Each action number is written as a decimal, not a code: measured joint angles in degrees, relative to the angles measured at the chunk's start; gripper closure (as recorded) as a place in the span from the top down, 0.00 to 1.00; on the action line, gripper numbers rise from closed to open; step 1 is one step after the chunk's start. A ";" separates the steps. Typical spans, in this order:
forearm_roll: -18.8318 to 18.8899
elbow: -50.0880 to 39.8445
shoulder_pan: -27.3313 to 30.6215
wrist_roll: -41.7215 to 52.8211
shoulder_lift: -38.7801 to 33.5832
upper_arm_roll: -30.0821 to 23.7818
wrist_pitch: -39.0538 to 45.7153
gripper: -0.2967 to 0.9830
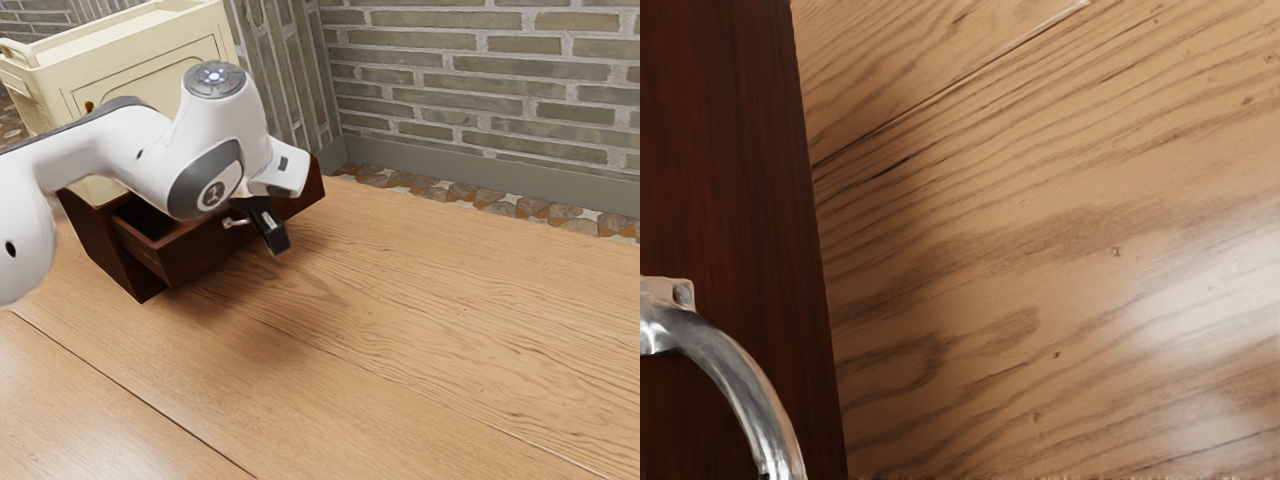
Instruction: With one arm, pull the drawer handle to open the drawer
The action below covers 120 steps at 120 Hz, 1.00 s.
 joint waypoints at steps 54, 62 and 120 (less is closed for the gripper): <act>-8.29 8.23 -4.19 -0.18 -9.36 -0.60 -17.66 0.77; -9.27 9.33 -4.90 1.03 -9.99 -0.50 -22.72 0.77; -11.07 9.82 -7.62 14.23 -10.67 -0.35 -34.76 0.77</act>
